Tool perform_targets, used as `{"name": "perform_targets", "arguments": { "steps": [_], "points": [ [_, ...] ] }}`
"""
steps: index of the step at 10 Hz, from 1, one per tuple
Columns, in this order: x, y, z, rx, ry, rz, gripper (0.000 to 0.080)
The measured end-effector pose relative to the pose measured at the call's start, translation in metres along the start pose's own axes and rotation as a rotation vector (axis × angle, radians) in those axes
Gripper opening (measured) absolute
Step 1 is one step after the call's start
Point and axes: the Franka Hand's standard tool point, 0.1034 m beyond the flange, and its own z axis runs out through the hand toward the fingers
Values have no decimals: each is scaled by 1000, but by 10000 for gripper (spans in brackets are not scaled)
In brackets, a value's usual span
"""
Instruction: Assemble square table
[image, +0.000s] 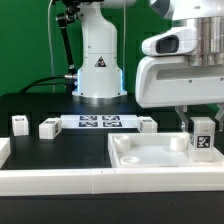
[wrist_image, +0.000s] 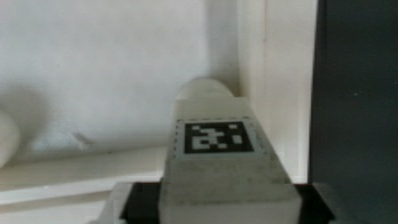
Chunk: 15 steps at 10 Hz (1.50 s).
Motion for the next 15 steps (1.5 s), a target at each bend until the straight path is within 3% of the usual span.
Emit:
{"name": "perform_targets", "arguments": {
  "steps": [5,8,10,13,14,15],
  "points": [
    [1,1,0,1,9,571,290],
    [0,2,0,28,-25,944,291],
    [1,2,0,42,-38,1075,291],
    [0,1,0,42,-41,1151,298],
    [0,1,0,42,-40,1106,509],
    [-1,2,0,33,-51,1051,509]
  ]
}}
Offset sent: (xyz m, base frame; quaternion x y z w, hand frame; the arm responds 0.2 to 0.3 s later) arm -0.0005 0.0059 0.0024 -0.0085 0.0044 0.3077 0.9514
